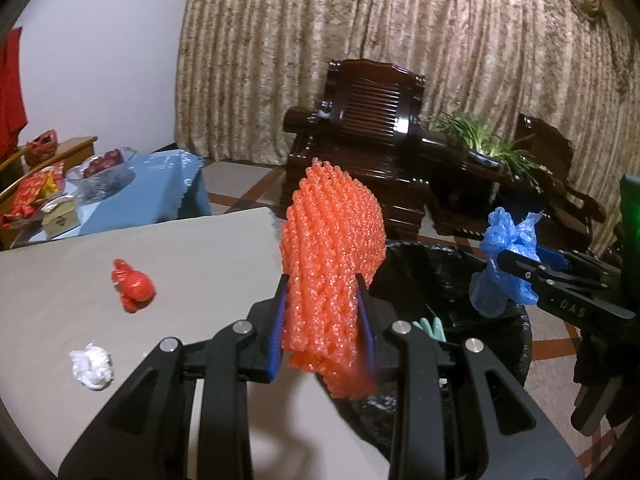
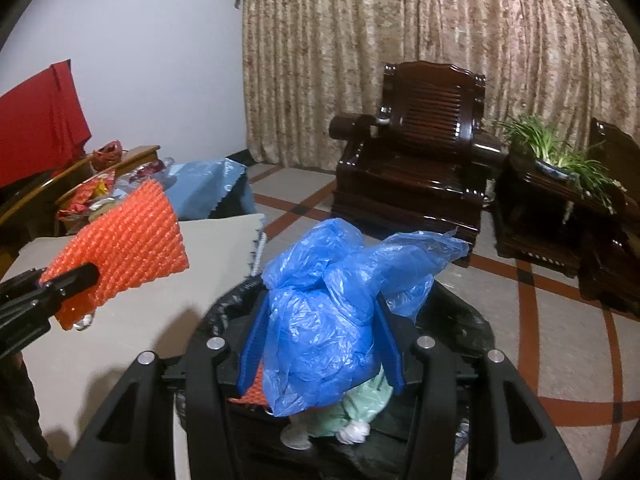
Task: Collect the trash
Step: 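Carry the blue bag and orange net toward the bin with both grippers, then open both grippers over the bin to drop the net and blue bag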
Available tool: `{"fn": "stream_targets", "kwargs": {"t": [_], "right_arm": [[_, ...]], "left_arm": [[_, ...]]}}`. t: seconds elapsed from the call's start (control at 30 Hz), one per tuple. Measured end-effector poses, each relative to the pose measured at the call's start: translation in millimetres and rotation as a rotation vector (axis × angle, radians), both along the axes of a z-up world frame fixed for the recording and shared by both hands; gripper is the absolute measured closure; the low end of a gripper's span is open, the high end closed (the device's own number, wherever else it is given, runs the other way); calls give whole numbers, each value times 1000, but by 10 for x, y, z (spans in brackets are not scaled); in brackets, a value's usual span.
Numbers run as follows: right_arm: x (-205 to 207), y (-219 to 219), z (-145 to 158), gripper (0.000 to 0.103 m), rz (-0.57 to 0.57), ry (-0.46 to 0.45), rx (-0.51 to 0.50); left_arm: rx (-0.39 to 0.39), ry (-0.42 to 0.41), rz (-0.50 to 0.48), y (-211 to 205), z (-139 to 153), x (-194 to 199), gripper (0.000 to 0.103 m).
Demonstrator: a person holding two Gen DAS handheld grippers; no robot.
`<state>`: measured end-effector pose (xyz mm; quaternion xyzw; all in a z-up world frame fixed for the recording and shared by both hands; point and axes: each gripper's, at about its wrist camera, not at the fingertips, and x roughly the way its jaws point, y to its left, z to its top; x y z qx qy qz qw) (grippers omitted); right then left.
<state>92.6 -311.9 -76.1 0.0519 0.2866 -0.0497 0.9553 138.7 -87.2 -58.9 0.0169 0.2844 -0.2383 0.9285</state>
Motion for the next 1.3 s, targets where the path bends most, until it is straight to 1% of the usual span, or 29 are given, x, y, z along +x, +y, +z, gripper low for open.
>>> {"fn": "stream_targets", "kwargs": {"t": [0.43,0.47,0.53,0.57,0.63,0.67,0.7,0.8,0.87,0.9,0.93,1.03,1.1,1.17,1.3], "right_arm": [[59,-290,-170,54,-32,37,3],[74,-293,-187,53,-32,42,4],[124,-339,-253,47,-32,69,3],[133,-360,-279,44,-36,77,1],[122,-413,-339,39,-43,94,5],[108,-431,-359,30,-46,100,7],[79,-449,-376,17,-55,103,5],[-7,-479,-415,7,-70,107,15],[-40,-496,-426,6,-84,109,20],[-57,-499,-426,6,-90,109,28],[-75,-497,-415,6,-96,106,37],[-88,-468,-337,6,-95,83,47],[-77,-382,-255,6,-80,62,36],[-60,-296,-186,6,-60,41,35],[26,-15,-41,6,3,1,40]], "left_arm": [[16,10,-87,-490,-151,137,74],[14,13,-92,-521,-163,151,74],[13,19,-107,-607,-194,199,73],[8,33,-129,-662,-221,235,69],[-10,56,-155,-715,-245,273,46],[-22,53,-158,-717,-242,272,40],[-30,48,-159,-713,-236,273,33],[-34,38,-156,-667,-223,253,27],[-38,40,-142,-597,-216,244,26],[-38,39,-134,-558,-208,240,24],[-35,34,-120,-501,-201,229,20],[-29,12,-73,-340,-134,197,15],[-25,-3,-32,-182,-96,157,12],[-28,0,14,5,-58,134,12],[-35,-11,107,402,15,85,10]]}}
